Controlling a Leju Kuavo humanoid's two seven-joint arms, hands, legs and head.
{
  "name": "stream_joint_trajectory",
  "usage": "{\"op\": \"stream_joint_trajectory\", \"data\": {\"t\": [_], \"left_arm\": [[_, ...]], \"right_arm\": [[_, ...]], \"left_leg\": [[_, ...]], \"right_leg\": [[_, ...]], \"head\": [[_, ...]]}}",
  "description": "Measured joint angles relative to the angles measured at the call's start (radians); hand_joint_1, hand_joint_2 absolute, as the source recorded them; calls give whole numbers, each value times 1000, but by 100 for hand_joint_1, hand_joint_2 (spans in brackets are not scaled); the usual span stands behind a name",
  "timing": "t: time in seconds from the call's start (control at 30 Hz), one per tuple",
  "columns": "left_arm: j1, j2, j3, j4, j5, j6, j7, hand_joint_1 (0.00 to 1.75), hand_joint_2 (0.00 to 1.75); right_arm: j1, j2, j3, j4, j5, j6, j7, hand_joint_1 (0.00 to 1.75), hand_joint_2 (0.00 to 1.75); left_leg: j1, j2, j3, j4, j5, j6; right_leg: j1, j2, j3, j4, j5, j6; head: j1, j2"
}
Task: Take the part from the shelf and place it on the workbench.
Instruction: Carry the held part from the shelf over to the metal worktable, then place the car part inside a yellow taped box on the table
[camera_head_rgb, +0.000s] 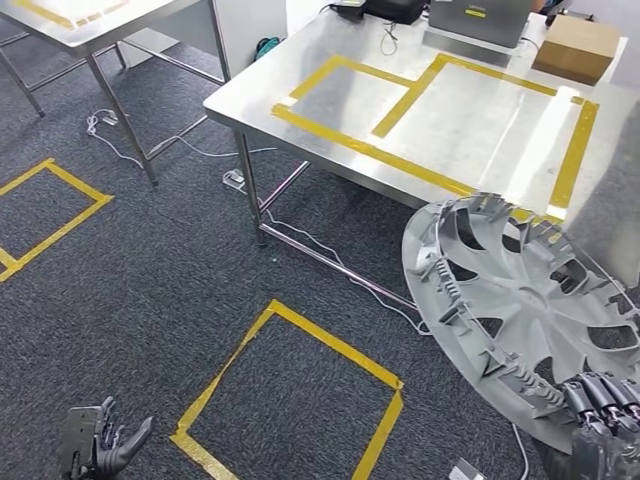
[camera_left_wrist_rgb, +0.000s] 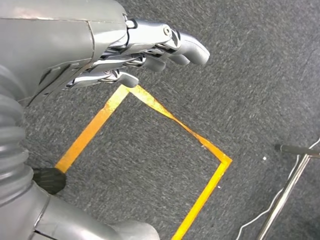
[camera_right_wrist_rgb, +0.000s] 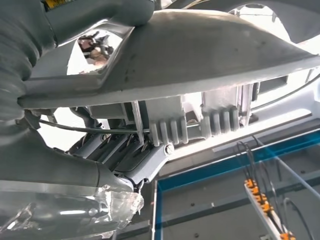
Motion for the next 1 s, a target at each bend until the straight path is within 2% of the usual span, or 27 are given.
{"op": "stream_joint_trajectory", "data": {"t": [0.03,0.07,0.1,0.17,0.2,0.23,0.27,0.37,0.43,0.5,0.53,0.57,0.6,0.63,0.67,0.7,0.73,0.8,0.9,0.93,1.0], "left_arm": [[0,0,0,0,1,4,1,0,175],[0,0,0,1,4,8,2,0,175],[0,0,-1,1,6,11,3,0,175],[0,0,-3,2,10,18,6,0,175],[0,1,-4,2,11,21,10,0,175],[0,1,-4,2,12,24,13,0,175],[0,2,-5,2,12,27,15,0,175],[0,2,-7,2,13,31,18,0,175],[0,3,-9,2,14,33,19,0,175],[1,3,-9,2,16,34,20,0,175],[3,3,-9,2,17,35,21,0,175],[4,3,-9,2,18,35,21,0,175],[6,3,-9,2,19,36,21,0,175],[6,3,-9,2,21,36,21,0,175],[7,3,-9,2,21,37,21,0,175],[6,3,-9,2,22,38,21,0,175],[6,3,-10,2,22,39,21,0,175],[5,3,-12,2,23,42,22,0,175],[5,1,-16,2,25,46,23,0,175],[6,0,-17,2,26,47,24,0,175],[6,0,-19,2,26,47,26,0,175]], "right_arm": [[2,-6,5,1,5,0,10,169,175],[4,-14,11,2,12,0,24,169,175],[5,-22,16,3,19,0,39,169,175],[7,-39,29,4,35,0,71,169,175],[7,-47,35,5,41,0,84,169,175],[7,-53,40,5,46,0,94,169,175],[8,-60,46,6,51,0,102,169,175],[15,-76,59,6,63,0,121,169,175],[17,-83,67,5,70,0,135,169,175],[18,-90,75,5,78,0,148,169,175],[20,-93,79,5,82,0,155,169,175],[21,-95,82,5,85,0,161,169,175],[23,-97,85,5,88,0,166,169,175],[24,-100,87,5,90,0,170,169,175],[24,-102,89,5,92,0,173,169,175],[24,-104,90,5,94,0,175,169,175],[24,-106,92,5,95,0,178,169,175],[26,-111,96,4,96,0,184,169,175],[30,-120,103,4,96,0,196,169,175],[30,-122,105,3,96,0,197,169,175],[29,-128,107,3,96,0,199,169,175]], "left_leg": [[0,3,0,0,-1,0],[1,5,1,0,-2,-2],[2,6,3,1,-4,-5],[5,7,8,3,-10,-17],[4,7,9,7,-14,-24],[2,7,10,10,-17,-31],[0,7,10,11,-18,-38],[3,7,9,15,-24,-53],[5,6,-21,78,-60,-61],[4,5,-95,215,-116,-63],[4,5,-132,276,-132,-62],[4,5,-157,309,-131,-60],[3,4,-161,301,-109,-57],[2,4,-146,257,-71,-52],[0,3,-119,191,-29,-46],[-2,2,-89,125,1,-41],[-4,1,-65,73,16,-37],[-8,0,-46,29,10,-30],[-5,-1,-30,19,3,-14],[-4,-1,-23,18,1,-9],[-5,-1,-16,17,-6,-2]], "right_leg": [[-1,-2,-24,54,-18,2],[-2,-4,-31,72,-17,4],[-4,-5,-17,47,4,6],[-10,-13,56,-85,61,12],[-12,-15,91,-144,77,12],[-12,-15,112,-180,82,10],[-11,-14,119,-192,77,5],[-8,-6,118,-189,74,-19],[-10,-5,122,-190,72,-32],[-8,-3,126,-190,67,-40],[-7,-1,128,-190,65,-42],[-5,1,131,-190,62,-44],[-5,4,136,-190,58,-44],[-4,8,142,-190,54,-43],[-4,11,149,-191,49,-41],[-2,13,153,-190,43,-37],[0,16,155,-191,38,-32],[2,18,159,-192,34,-19],[0,8,166,-174,23,-2],[0,3,152,-145,4,1],[0,-4,86,-28,-49,6]], "head": [[0,0],[0,0],[0,0],[1,0],[3,0],[3,0],[2,0],[-1,0],[-4,0],[-6,0],[-7,0],[-7,0],[-7,0],[-7,0],[-7,0],[-7,0],[-6,0],[-6,0],[-4,0],[-1,0],[4,0]]}}
